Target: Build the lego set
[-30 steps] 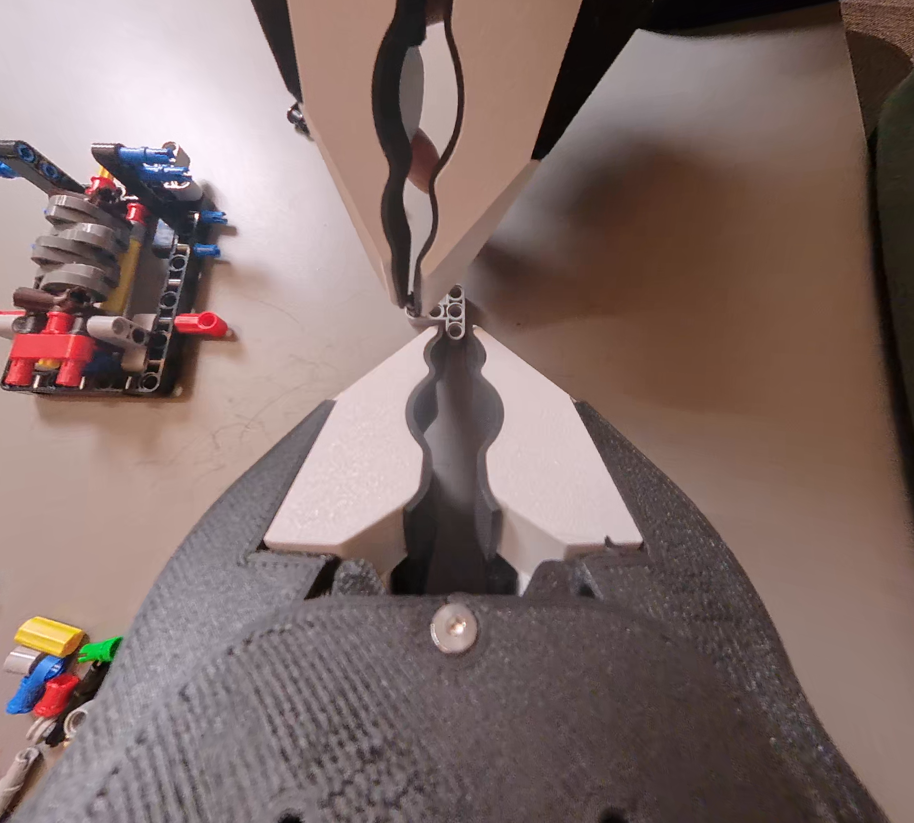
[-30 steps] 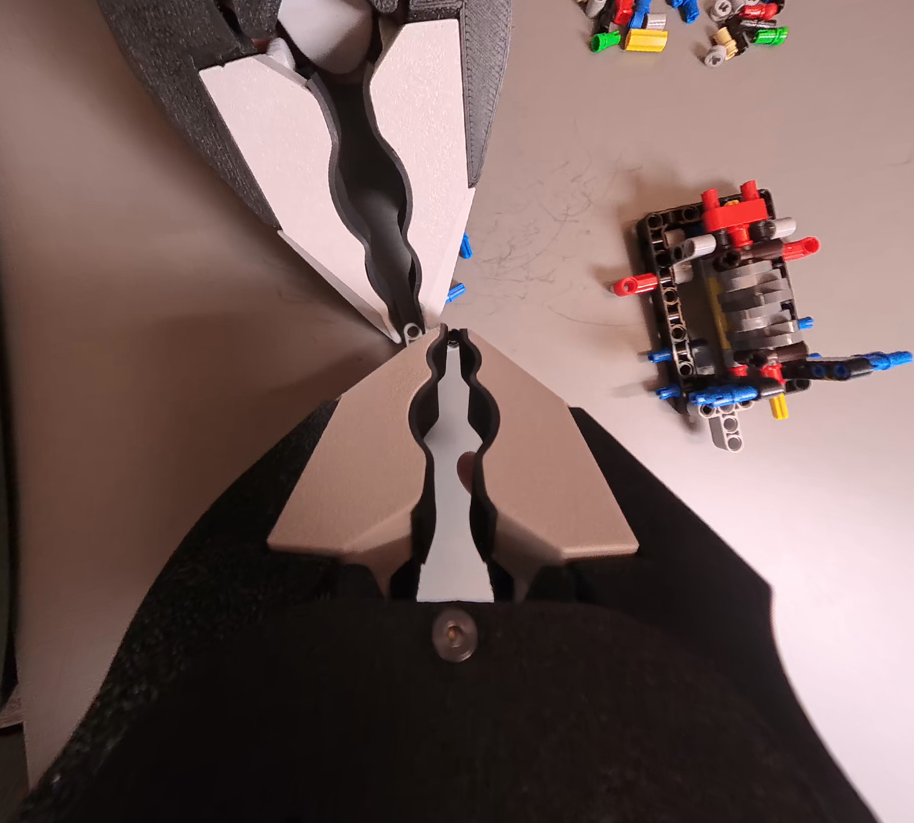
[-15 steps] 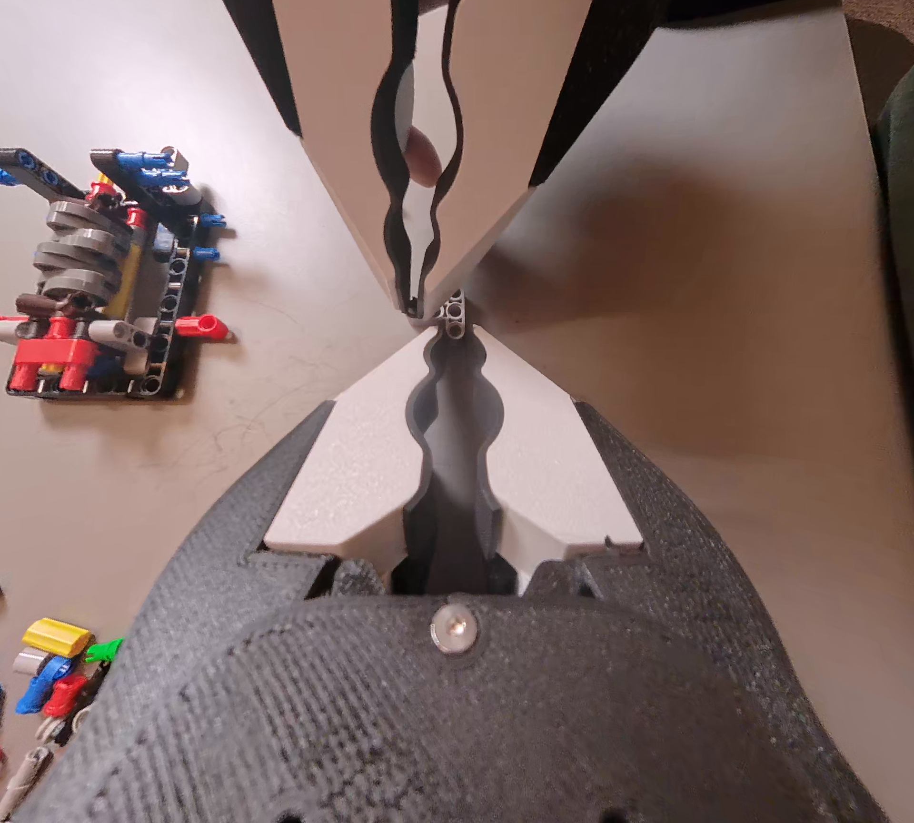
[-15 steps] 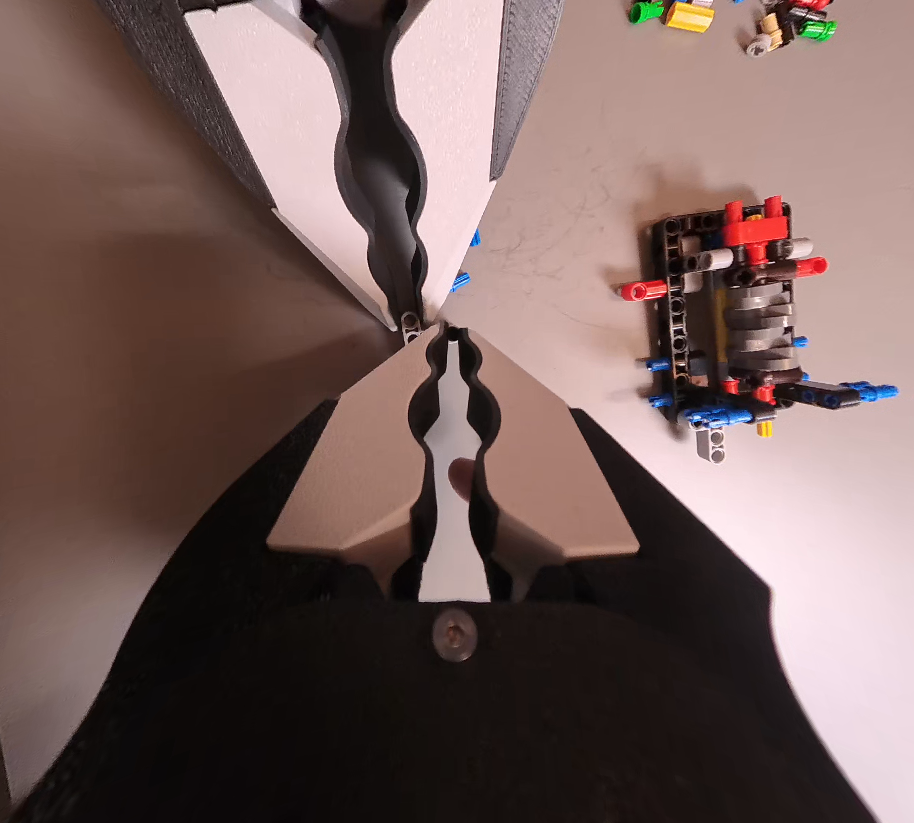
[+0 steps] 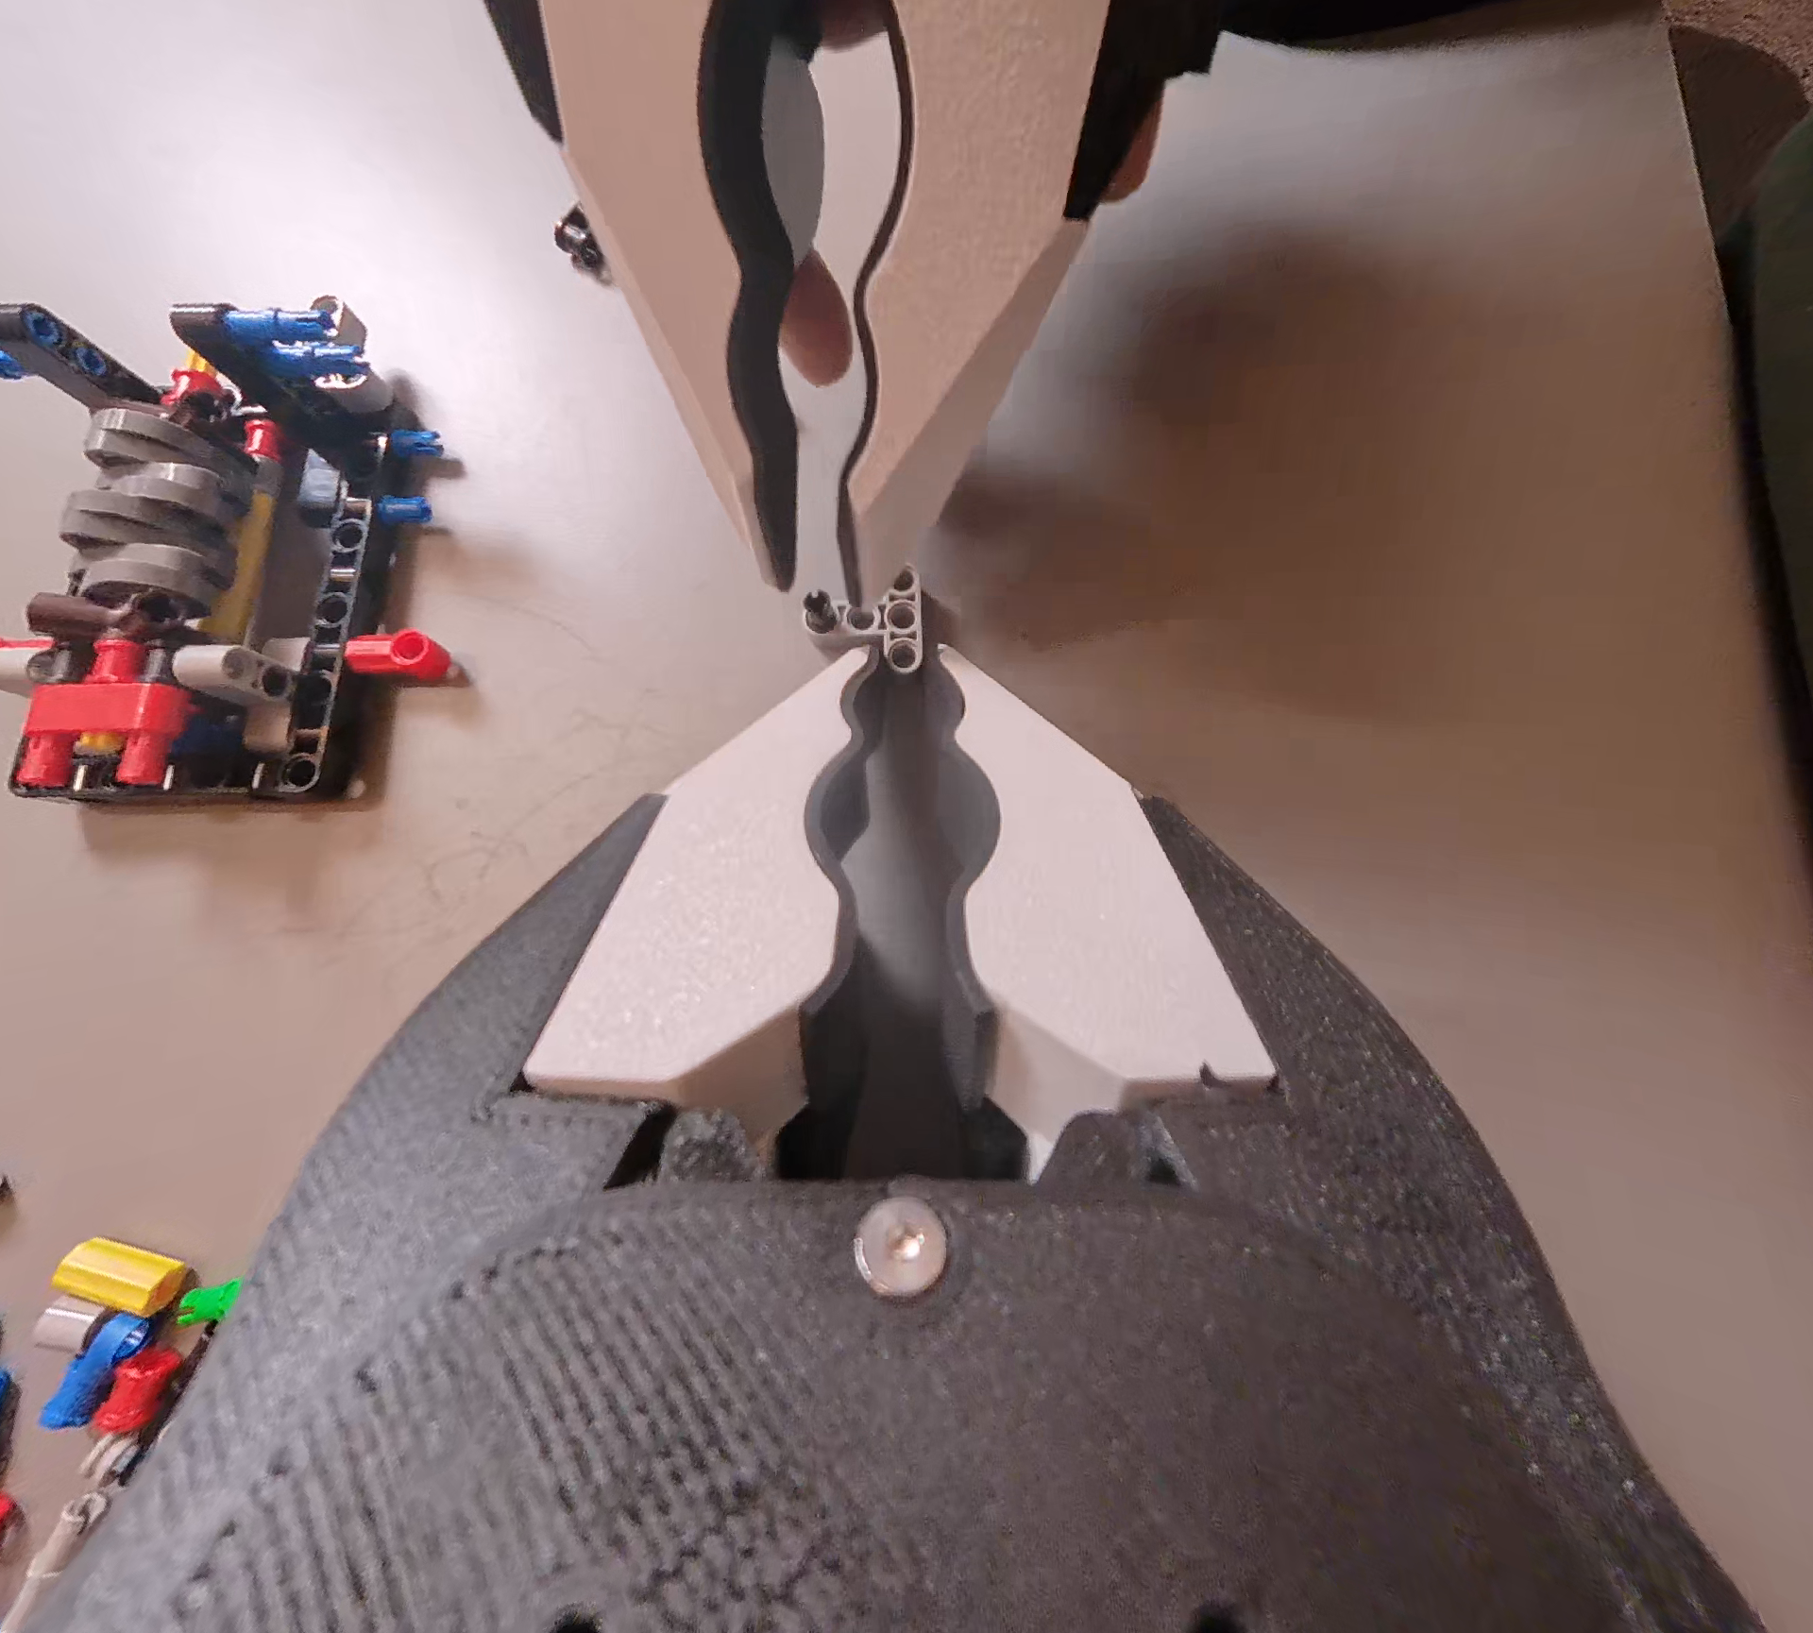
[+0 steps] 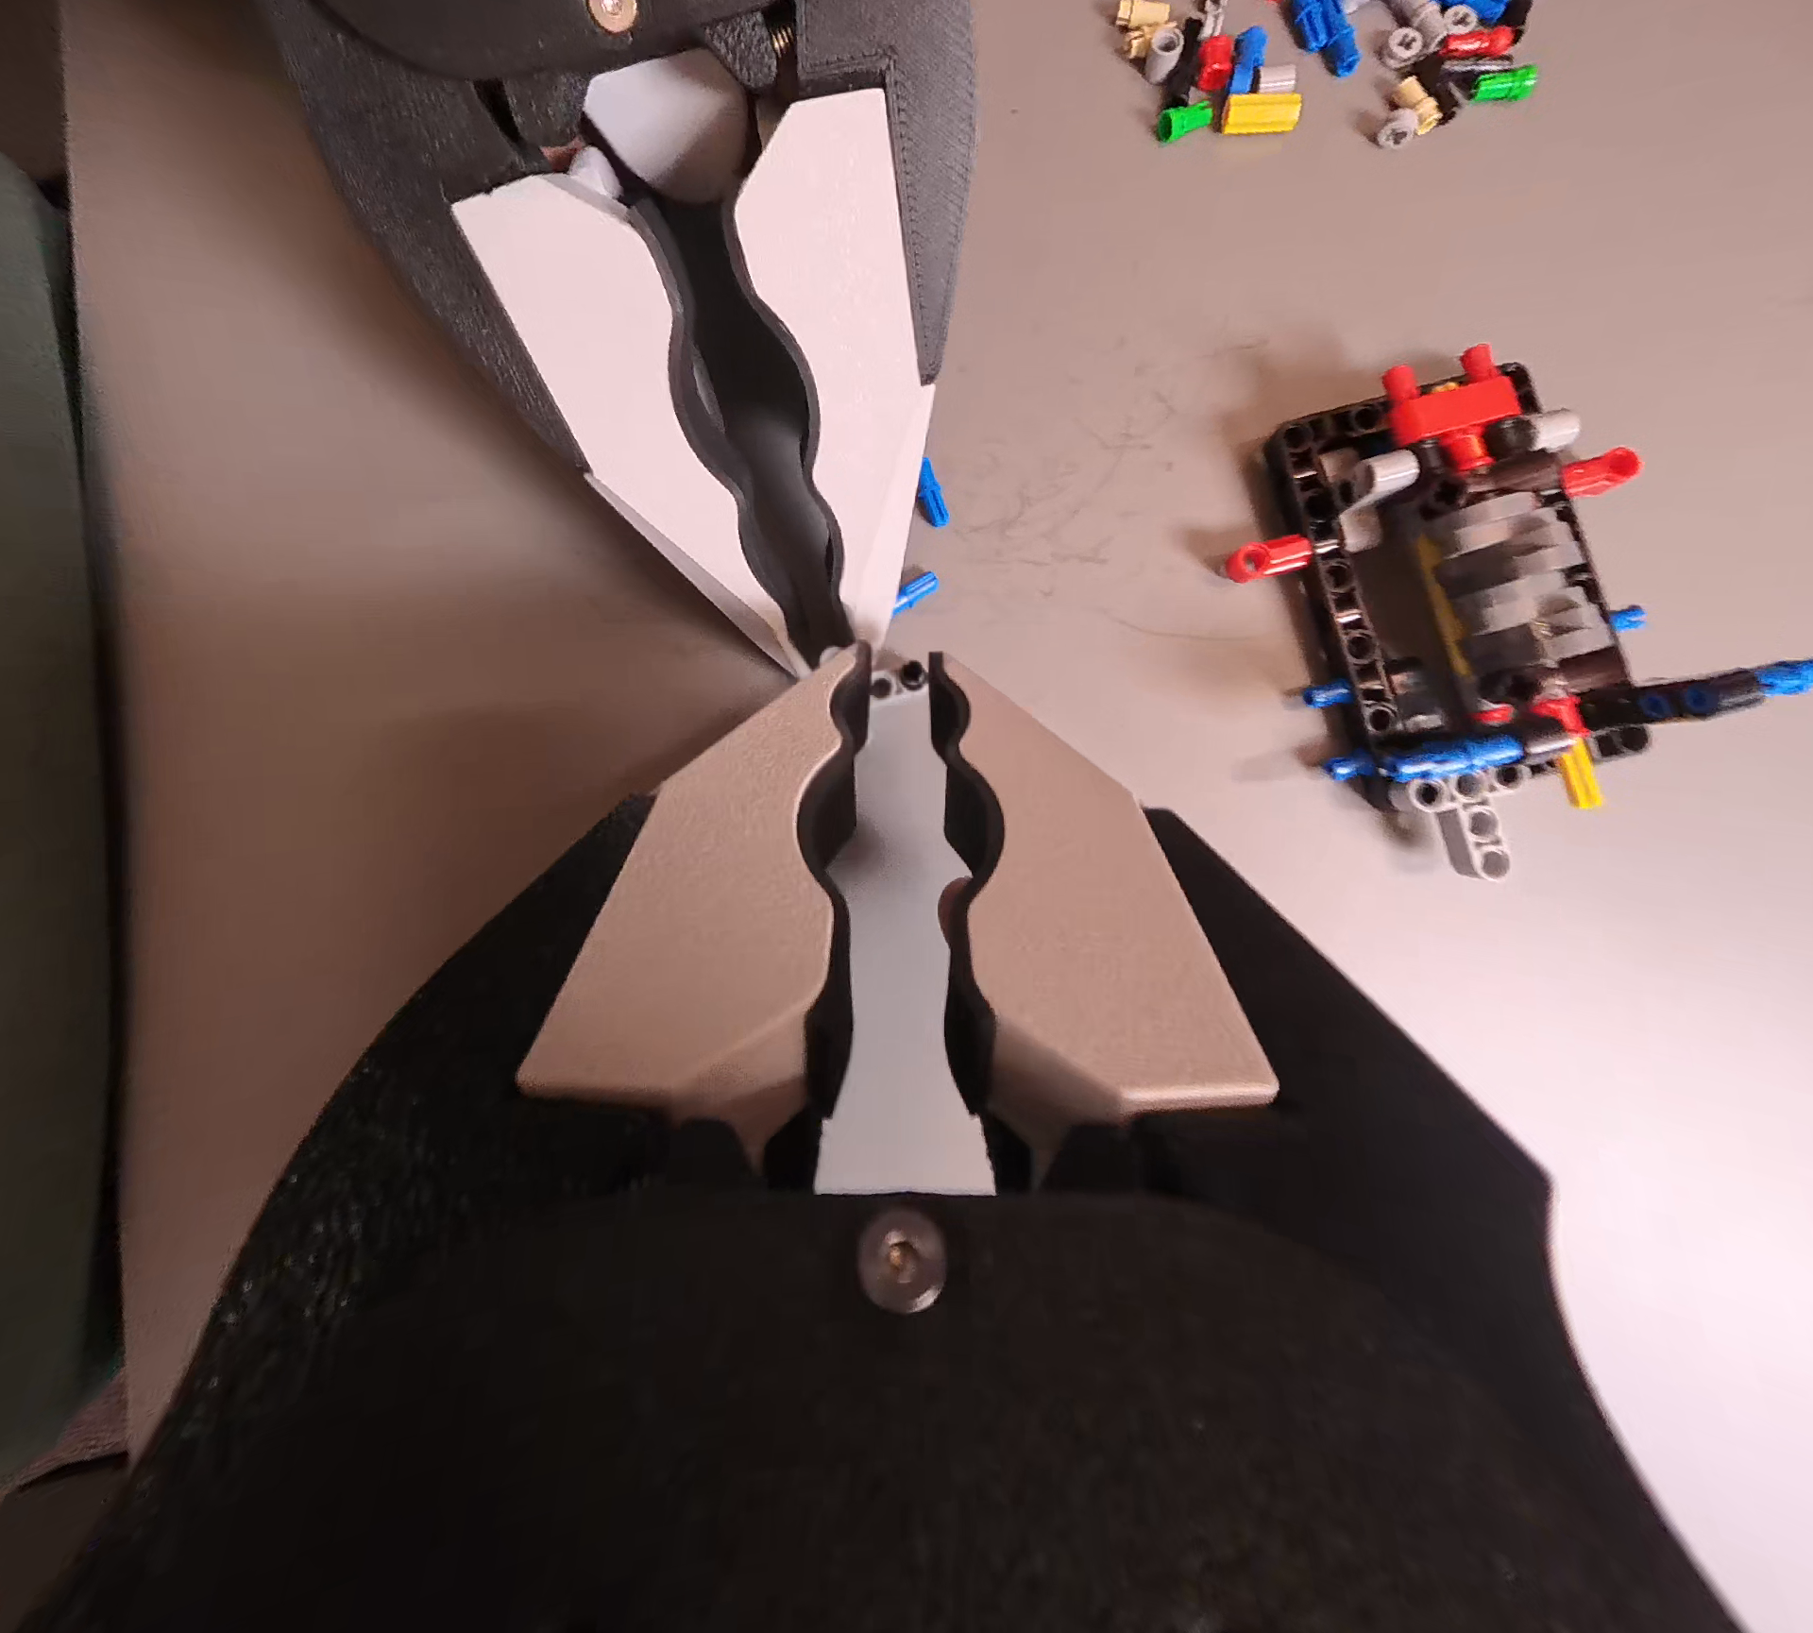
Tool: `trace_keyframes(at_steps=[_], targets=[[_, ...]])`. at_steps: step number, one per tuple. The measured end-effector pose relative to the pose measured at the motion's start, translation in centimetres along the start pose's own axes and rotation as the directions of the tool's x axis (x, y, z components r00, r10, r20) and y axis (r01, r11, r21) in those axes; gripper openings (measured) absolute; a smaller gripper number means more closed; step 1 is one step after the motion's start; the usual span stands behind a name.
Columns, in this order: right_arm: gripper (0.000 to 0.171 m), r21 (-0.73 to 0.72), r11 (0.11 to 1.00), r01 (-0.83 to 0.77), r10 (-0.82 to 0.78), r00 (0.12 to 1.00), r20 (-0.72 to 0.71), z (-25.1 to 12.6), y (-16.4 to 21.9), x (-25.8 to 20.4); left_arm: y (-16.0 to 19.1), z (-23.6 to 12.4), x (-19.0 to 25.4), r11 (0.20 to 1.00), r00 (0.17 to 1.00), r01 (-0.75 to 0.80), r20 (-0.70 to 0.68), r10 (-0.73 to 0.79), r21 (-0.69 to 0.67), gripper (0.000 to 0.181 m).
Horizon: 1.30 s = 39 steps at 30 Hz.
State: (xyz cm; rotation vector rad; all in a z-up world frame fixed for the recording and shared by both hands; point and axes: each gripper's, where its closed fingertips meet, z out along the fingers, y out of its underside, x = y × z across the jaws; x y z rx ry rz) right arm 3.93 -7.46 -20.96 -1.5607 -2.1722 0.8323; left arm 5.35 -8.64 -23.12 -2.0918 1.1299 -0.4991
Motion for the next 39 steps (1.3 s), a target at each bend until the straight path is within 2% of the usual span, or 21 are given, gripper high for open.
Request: trace_keyframes(at_steps=[12,16,19,21,25,27,31,35,39], targets=[[0.001,-0.106,0.993,0.060,-0.062,0.998,-0.018,1.0,0.6,0.2,0.0,0.0,0.1,1.000,1.000,-0.002,0.000,0.002,-0.001,0.006],[0.000,-0.099,0.994,0.055,-0.058,0.998,-0.024,1.1,0.4,0.3,0.0,0.0,0.1,1.000,1.000,-0.003,0.003,0.003,-0.002,0.006],[0.001,-0.007,1.000,-0.007,0.007,1.000,-0.018,0.7,0.1,0.3,0.1,-0.1,0.1,1.000,1.000,-0.008,0.008,0.008,-0.003,0.006],[0.017,0.109,0.993,-0.053,0.055,0.998,-0.015,-0.5,-0.9,0.5,0.1,-0.1,0.1,1.000,1.000,-0.006,0.005,0.006,0.000,0.006],[0.017,0.290,0.957,-0.027,0.066,0.990,-0.126,-4.1,-1.5,2.3,0.1,-0.2,-0.2,1.000,1.000,-0.015,0.022,0.015,0.005,0.006],[0.020,0.242,0.970,-0.029,0.071,0.984,-0.165,-4.8,0.4,2.9,0.3,-0.5,-0.2,1.000,1.000,-0.019,0.025,0.019,0.009,0.006],[0.021,0.106,0.994,-0.010,0.030,0.981,-0.191,-4.2,4.1,2.9,-0.1,-2.4,-0.6,0.999,1.000,-0.018,0.024,0.017,0.041,0.022],[0.020,0.036,0.999,-0.015,0.021,0.982,-0.185,-2.5,5.3,2.7,-0.1,-5.6,-3.4,0.991,0.992,0.067,0.094,-0.078,0.112,0.020],[0.017,0.006,1.000,-0.014,0.015,0.984,-0.180,-1.7,4.9,2.7,0.8,-6.1,-5.0,0.980,0.981,0.138,0.113,-0.155,0.144,0.016]])
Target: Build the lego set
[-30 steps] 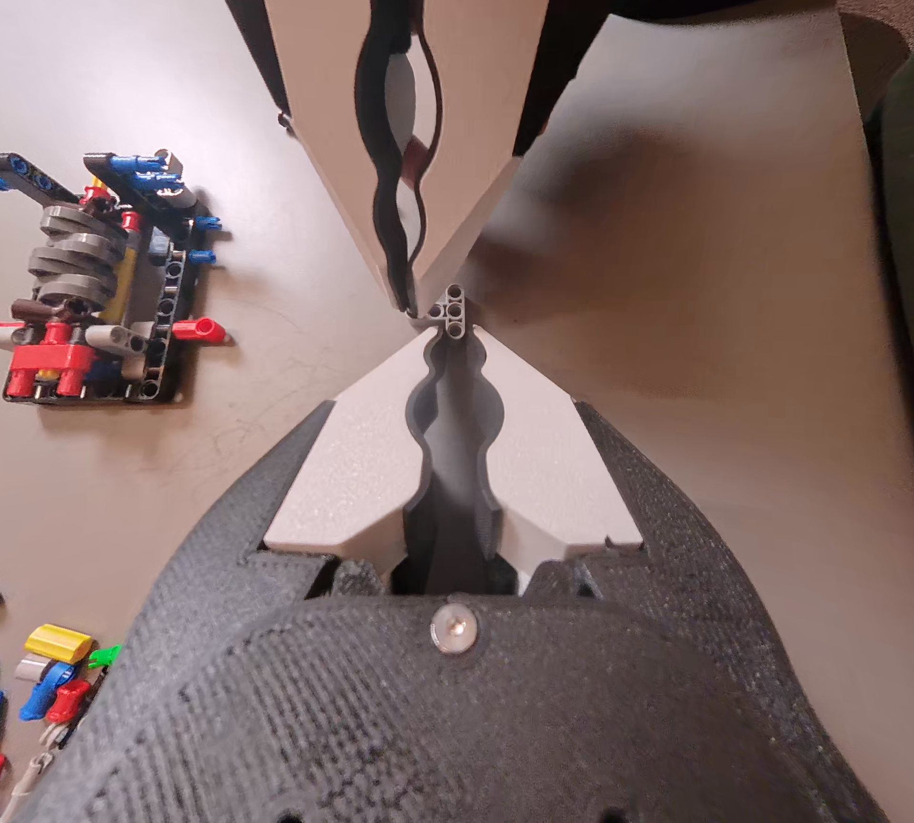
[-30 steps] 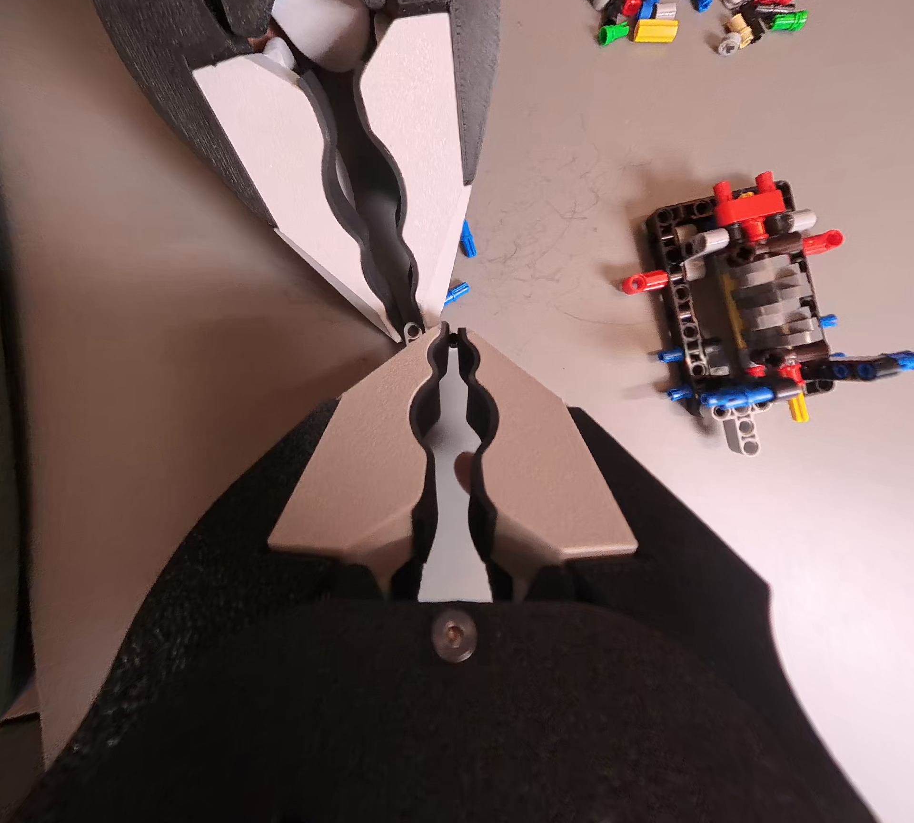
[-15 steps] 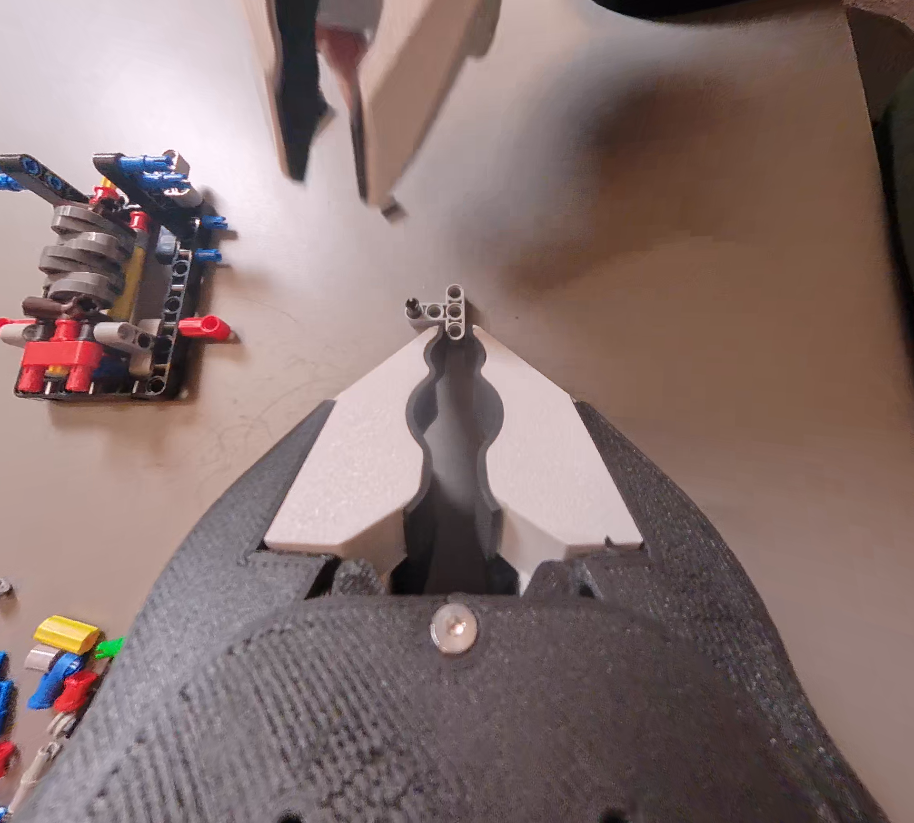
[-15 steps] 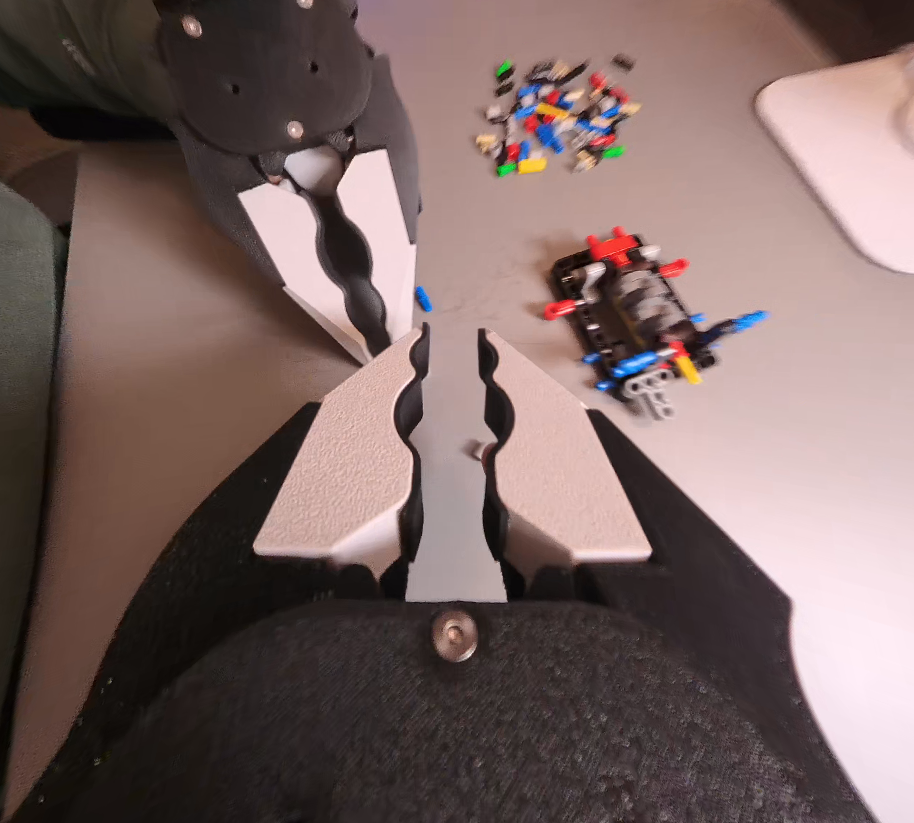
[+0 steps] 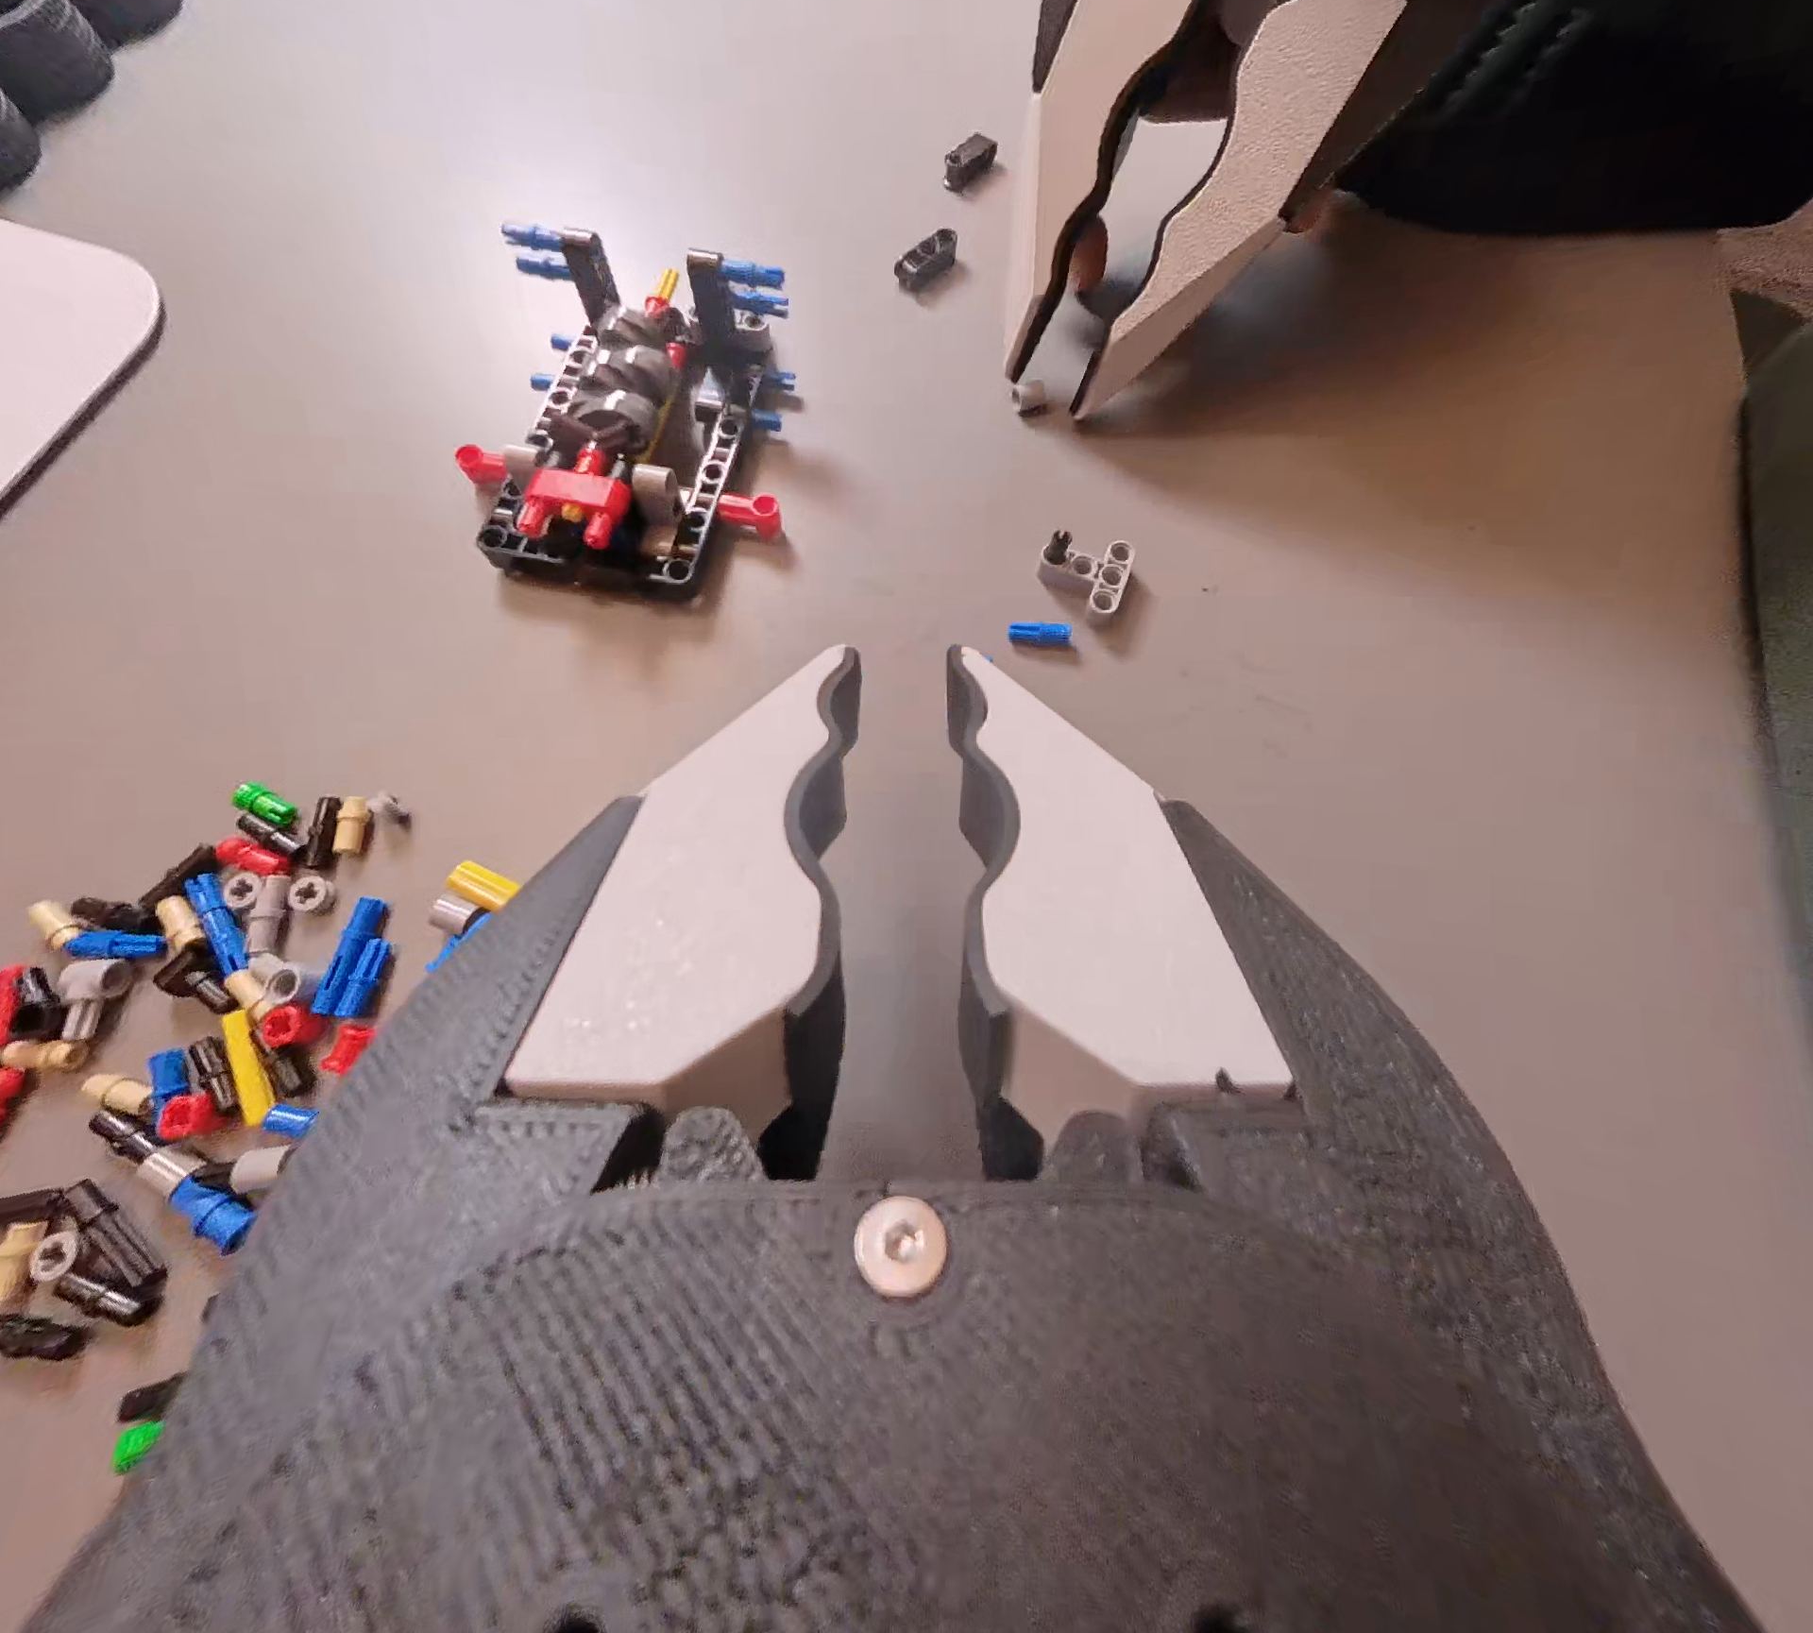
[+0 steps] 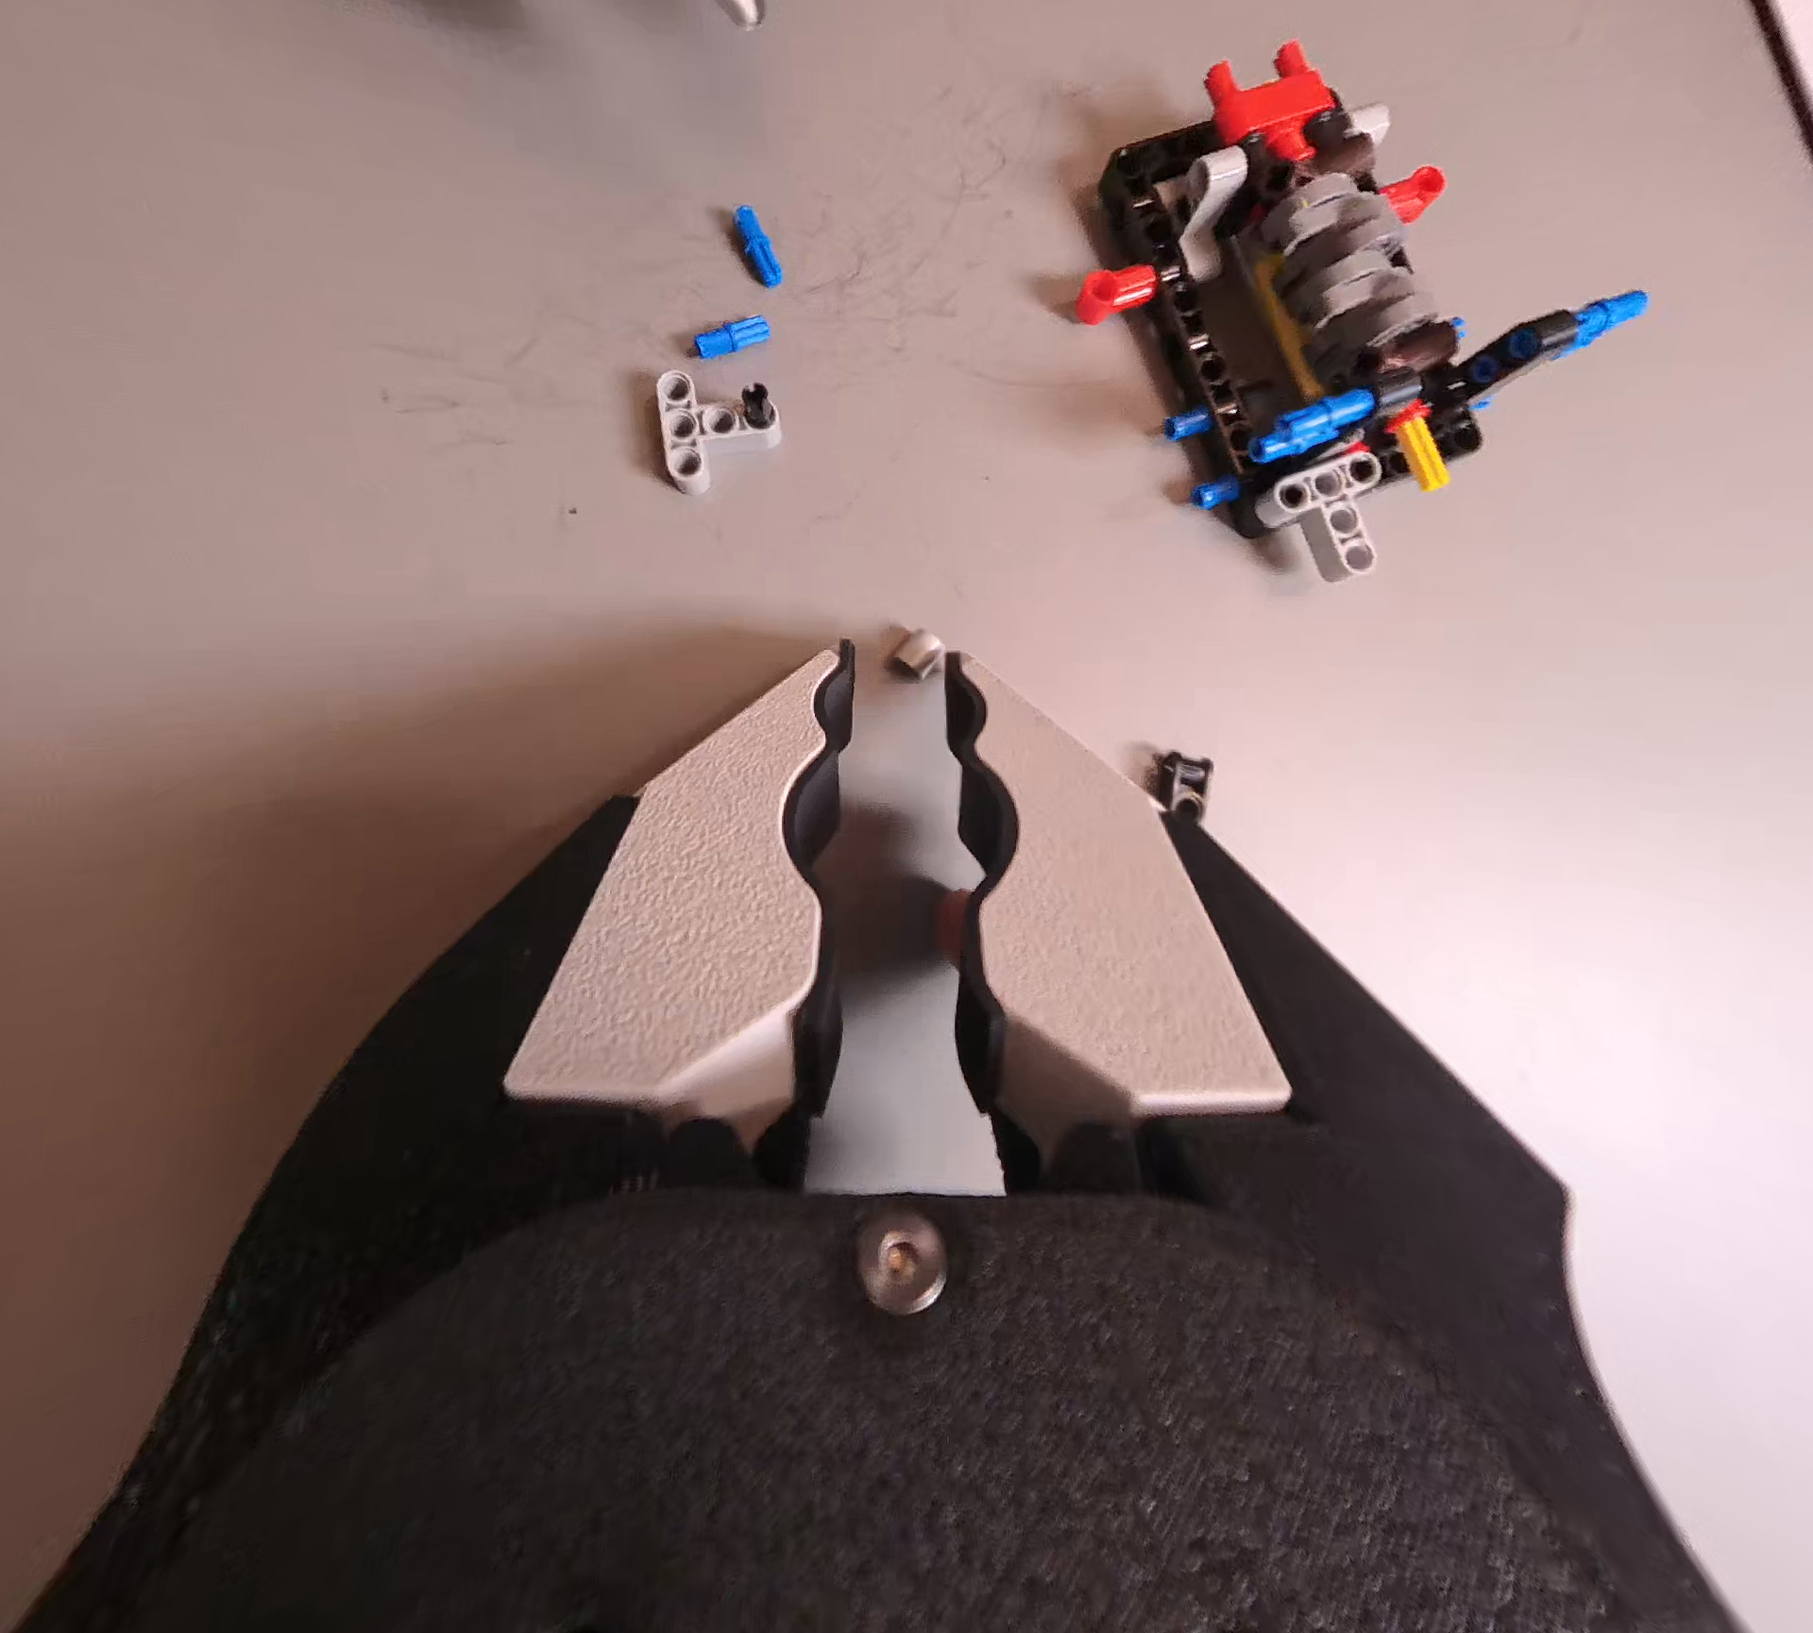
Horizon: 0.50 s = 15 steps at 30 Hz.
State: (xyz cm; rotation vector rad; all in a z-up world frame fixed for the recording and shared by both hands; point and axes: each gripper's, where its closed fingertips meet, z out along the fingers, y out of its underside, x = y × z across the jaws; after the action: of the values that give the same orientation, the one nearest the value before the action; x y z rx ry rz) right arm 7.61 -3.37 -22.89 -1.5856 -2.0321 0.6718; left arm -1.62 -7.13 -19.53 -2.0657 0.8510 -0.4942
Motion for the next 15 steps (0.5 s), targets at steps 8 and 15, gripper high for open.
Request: trace_keyframes(at_steps=[8,15], targets=[[0.005,-0.039,0.999,0.035,-0.036,0.999,-0.036,0.4,-0.2,-0.2,0.3,1.4,1.3,1.000,0.999,-0.023,-0.048,0.023,-0.008,0.016],[0.005,0.452,0.885,0.114,-0.085,0.993,-0.084,-2.7,-7.2,-0.8,-2.9,0.7,2.4,0.967,0.974,0.172,-0.178,-0.138,0.190,0.018]])
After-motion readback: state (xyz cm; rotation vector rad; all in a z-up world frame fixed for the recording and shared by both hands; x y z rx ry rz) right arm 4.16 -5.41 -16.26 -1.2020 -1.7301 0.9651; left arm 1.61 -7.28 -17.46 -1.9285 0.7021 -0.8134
